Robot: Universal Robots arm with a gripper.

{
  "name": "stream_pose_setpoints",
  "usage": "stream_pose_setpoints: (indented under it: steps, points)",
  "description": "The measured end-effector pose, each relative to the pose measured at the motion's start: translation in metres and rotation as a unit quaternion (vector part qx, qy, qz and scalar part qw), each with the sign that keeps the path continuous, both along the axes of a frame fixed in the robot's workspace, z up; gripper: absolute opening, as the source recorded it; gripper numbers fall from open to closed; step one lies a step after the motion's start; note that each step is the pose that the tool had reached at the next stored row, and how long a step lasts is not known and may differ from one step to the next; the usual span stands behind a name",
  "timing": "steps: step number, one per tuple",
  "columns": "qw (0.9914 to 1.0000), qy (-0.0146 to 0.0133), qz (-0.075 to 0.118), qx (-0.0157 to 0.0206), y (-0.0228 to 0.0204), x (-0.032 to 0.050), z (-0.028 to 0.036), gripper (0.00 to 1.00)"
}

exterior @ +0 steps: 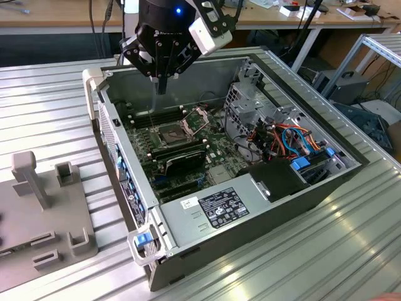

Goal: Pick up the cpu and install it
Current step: 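Reach for the cpu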

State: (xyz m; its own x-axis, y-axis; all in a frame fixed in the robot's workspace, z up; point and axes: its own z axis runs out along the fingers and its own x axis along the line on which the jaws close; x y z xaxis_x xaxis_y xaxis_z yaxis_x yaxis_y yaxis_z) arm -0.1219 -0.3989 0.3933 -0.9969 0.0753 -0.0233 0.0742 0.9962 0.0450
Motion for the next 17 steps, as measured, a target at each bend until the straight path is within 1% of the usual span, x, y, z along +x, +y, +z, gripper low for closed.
stream_pose_setpoints:
  steps: [7, 13, 17]
  points:
    - [1.00000, 0.0000, 0.000, 0.0001, 0.0000, -0.0002, 0.0000, 0.11]
    - [1.00000, 0.0000, 0.000, 0.0000, 0.0000, -0.0066, 0.0000, 0.11]
    - [1.00000, 0.0000, 0.000, 0.0000, 0.0000, -0.0071, 0.0000, 0.11]
